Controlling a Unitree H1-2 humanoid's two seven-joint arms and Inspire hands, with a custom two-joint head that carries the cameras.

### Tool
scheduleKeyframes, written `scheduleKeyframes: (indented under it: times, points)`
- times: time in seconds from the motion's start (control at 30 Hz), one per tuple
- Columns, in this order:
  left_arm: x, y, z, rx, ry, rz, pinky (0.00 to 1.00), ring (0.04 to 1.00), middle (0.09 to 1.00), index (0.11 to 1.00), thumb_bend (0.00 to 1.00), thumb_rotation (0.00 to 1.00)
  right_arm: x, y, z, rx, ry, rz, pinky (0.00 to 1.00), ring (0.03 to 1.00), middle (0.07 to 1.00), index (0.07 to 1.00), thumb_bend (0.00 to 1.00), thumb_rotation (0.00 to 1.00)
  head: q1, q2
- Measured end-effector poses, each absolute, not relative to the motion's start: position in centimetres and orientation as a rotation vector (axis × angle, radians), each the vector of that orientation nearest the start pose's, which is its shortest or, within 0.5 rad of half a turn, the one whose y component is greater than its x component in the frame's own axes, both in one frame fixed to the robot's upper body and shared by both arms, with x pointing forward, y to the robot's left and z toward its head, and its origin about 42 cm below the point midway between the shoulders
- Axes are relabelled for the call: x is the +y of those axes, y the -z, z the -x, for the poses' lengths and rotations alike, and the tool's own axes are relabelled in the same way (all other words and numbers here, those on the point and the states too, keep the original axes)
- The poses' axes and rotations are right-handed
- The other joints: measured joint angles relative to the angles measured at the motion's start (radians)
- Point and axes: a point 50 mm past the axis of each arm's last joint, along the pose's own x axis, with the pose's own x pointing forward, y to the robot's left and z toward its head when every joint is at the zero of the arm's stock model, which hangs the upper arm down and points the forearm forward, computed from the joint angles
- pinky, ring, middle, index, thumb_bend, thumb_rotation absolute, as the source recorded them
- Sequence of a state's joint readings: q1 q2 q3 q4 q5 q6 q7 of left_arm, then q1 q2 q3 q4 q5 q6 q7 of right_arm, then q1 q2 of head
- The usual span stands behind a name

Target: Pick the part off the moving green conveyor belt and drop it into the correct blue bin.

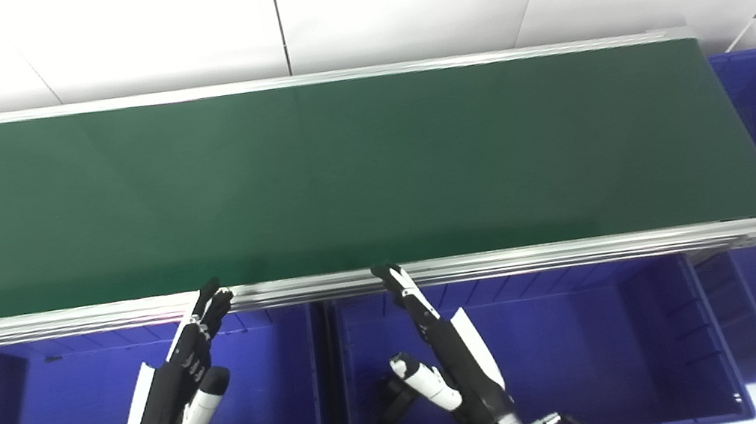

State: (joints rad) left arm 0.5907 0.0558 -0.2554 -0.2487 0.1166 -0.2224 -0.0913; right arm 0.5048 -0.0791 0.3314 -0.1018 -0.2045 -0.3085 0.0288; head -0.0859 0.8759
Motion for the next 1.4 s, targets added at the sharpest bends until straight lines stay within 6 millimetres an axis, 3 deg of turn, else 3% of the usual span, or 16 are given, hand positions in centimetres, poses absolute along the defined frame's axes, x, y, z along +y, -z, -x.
scheduleKeyframes:
  times: [1.4]
  points:
    - [17.58, -7.25, -8.34, 0.097, 0.226, -0.062, 1.00, 0.957, 0.938, 0.954, 0.66, 0.84, -16.05, -4.86, -9.59, 0.068, -0.305, 0.144, 0.96, 0.979, 1.000, 0.957, 0.86, 0.97, -0.009, 0.002]
